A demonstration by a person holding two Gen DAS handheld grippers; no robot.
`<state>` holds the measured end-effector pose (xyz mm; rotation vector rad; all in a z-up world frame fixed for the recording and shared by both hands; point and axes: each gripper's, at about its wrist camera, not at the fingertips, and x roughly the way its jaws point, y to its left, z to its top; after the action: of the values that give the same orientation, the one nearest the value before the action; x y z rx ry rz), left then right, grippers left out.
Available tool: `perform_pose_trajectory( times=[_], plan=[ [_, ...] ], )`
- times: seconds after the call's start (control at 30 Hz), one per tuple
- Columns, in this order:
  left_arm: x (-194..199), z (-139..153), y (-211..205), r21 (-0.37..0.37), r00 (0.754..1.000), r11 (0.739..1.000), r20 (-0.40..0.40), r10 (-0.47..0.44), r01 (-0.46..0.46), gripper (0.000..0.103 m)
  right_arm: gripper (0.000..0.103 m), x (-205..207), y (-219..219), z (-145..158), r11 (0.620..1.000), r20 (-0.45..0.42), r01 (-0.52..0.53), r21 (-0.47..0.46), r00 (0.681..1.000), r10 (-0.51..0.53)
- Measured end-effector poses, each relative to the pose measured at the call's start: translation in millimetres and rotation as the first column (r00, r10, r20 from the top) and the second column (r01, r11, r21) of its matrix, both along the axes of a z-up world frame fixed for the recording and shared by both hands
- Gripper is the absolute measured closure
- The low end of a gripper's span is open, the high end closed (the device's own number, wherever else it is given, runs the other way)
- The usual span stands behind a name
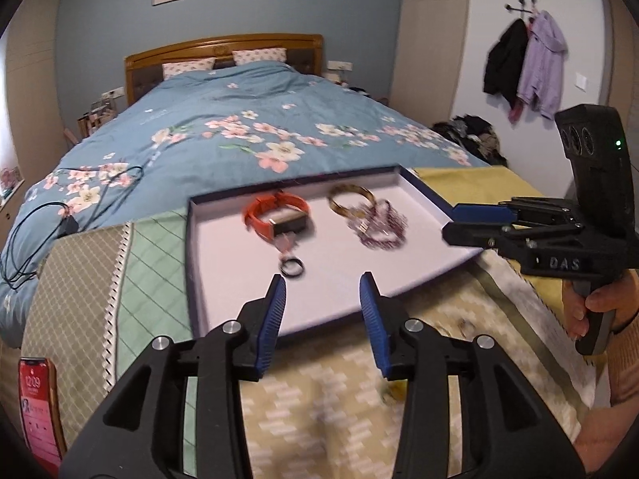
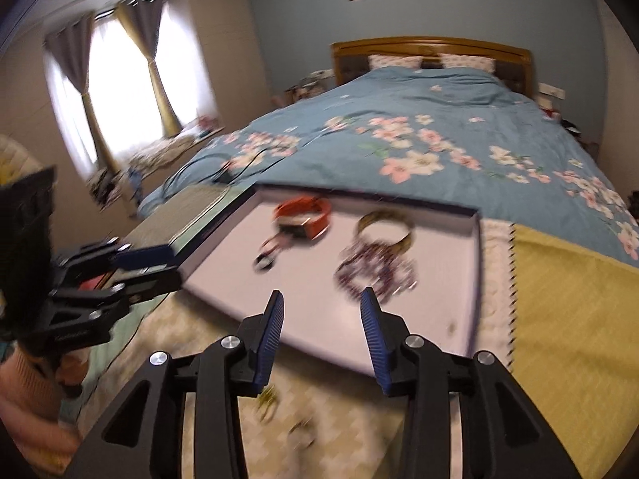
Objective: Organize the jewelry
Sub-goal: 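Grasp green stone ring with left tool while right tool grasps gold beaded ring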
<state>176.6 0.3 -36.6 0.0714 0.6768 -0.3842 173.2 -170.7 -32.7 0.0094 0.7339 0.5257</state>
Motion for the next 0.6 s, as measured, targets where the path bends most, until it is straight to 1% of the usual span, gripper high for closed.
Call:
perform_pose_trajectory(
  times=[0.07,0.2,0.4,0.6],
  plan=[
    [-7.4,-5.6,-3.8,0.013,1.0,1.0,-0.01,-0.019,0.019,0.065,0.066,-13.6,7.8,-6.6,0.999,-0.014,-0.035,-0.024,0.999,0.034],
    [-15.5,-19.3,-9.6,0.007,0.997,0.998,-0.057,-0.057,0.058,0.065,0.066,-31.7,20.1,-20.5,0.995,-0.042,-0.077,-0.063,0.996,0.075],
    [-14.9,-36.8,-21.6,0.013,0.987,0.995,-0.123,-0.099,0.102,0.066,0.067,-40.3,31.5,-39.6,0.992,-0.093,-0.095,-0.086,0.992,0.087],
    [-9.5,-48.9,-28.9,0.005,0.978,0.991,-0.162,-0.129,0.131,0.066,0.075,-40.5,34.4,-47.0,0.992,-0.117,-0.09,-0.085,0.99,0.08]
  ],
)
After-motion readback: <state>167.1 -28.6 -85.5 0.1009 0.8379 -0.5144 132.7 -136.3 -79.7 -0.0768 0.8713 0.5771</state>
